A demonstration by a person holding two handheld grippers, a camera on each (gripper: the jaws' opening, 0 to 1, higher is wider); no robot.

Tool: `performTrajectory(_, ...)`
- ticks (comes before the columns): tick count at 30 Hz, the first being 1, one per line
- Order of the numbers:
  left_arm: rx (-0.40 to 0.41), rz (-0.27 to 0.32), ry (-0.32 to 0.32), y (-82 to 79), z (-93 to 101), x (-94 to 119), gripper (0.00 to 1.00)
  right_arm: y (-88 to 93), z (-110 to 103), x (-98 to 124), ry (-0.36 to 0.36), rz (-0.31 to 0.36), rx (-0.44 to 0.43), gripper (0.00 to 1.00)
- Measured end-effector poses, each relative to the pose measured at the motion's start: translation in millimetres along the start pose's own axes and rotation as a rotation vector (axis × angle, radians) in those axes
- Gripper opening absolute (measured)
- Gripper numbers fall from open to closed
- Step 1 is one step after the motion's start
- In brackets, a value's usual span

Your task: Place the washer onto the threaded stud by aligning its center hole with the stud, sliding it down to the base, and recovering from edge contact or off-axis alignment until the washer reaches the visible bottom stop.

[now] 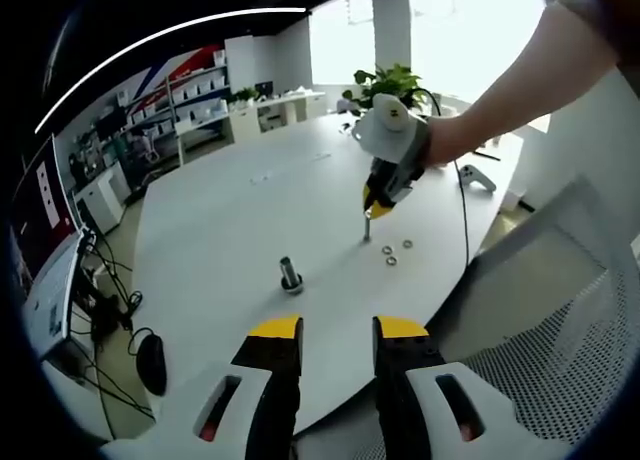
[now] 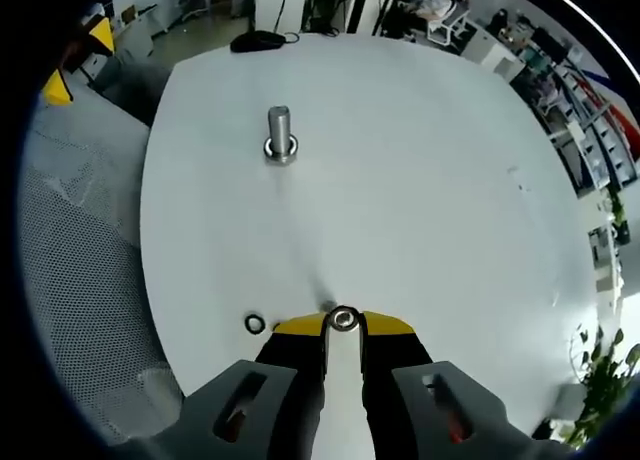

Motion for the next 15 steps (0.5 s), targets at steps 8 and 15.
performTrajectory(8, -0.007, -0.017, 0.001, 1.9, 0.4, -1, 0.24, -3.5, 0, -5, -0.014, -0.013, 0.003, 0.13)
performTrajectory(15, 0.004, -0.013, -0.009, 2.0, -1.6, 0, 0.25, -3.3, 1, -14, -0.024, -0.033, 0.003, 0.13)
Point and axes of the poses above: the point that each gripper's makers call its tool centre point, and the gripper's own axes: x roughly backward along the fingers, z roughly to its right, y roughly out of its underside, the point moved 6 cm from there along x, roughly backward along the fingers, and after that the axes turned 8 degrees about -x, right-handed, at the moved point
